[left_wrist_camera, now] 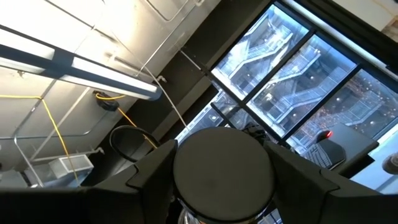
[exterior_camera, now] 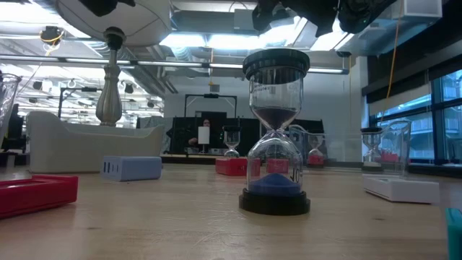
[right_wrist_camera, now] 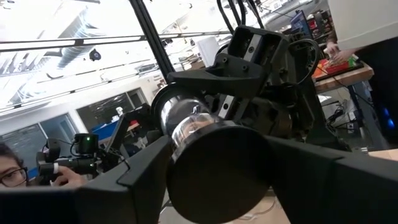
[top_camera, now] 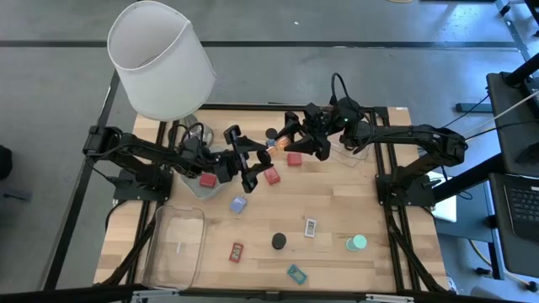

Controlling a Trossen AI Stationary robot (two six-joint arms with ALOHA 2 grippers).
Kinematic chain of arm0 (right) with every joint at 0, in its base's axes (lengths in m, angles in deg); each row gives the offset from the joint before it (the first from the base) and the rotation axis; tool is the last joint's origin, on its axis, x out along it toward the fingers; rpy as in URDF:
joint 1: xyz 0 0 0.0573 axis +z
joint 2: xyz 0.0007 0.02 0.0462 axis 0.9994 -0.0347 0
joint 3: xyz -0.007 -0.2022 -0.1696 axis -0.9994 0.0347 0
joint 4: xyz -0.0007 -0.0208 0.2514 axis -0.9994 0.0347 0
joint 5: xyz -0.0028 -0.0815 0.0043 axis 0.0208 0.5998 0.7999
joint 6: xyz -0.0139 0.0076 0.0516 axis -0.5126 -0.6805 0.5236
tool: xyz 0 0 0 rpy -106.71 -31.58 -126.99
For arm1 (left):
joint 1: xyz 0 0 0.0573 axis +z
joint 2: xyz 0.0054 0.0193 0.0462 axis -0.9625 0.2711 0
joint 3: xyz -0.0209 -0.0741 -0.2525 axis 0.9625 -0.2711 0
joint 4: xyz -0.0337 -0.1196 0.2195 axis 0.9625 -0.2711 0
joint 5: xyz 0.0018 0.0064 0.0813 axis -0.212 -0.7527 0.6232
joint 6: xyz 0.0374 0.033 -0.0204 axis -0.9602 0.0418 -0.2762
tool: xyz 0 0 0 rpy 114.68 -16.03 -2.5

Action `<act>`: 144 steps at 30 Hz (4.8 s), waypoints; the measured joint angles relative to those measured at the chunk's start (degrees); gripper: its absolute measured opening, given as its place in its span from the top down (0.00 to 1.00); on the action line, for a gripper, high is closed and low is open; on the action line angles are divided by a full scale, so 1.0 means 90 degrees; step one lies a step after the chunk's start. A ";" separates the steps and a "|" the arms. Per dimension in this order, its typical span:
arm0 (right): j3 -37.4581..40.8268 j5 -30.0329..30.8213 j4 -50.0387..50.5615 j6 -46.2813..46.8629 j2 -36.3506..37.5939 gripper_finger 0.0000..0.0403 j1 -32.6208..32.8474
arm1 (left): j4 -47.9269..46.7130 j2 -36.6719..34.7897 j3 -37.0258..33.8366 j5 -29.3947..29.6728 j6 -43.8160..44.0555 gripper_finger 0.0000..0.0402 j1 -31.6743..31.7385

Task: Pick & Place Office items
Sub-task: Put the orange hourglass into the top transparent bin

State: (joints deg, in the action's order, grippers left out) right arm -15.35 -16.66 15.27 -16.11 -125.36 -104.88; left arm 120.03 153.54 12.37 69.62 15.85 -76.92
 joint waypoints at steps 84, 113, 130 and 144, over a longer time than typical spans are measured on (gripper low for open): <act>0.0002 0.5128 0.8902 -0.2027 0.2453 0.46 -0.2402 | -0.0027 -0.0032 -0.0005 0.7562 0.0585 0.32 -0.0109; 0.0002 0.7356 1.1063 -0.2171 0.0464 0.46 -0.2395 | -0.2664 -0.0032 -0.0005 0.7689 0.2624 0.33 -0.0108; 0.0000 0.6997 1.0813 -0.2180 0.0053 0.46 -0.2395 | -0.2866 -0.0032 -0.0005 0.7675 0.2628 0.33 0.0022; 0.0000 0.6982 1.0742 -0.2505 0.0056 0.39 -0.2395 | -0.2863 -0.0032 -0.0005 0.7676 0.2606 0.33 0.0022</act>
State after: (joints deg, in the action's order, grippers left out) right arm -15.35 46.18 111.95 -38.66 -124.86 -126.43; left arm 94.26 153.26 12.33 138.71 39.30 -76.73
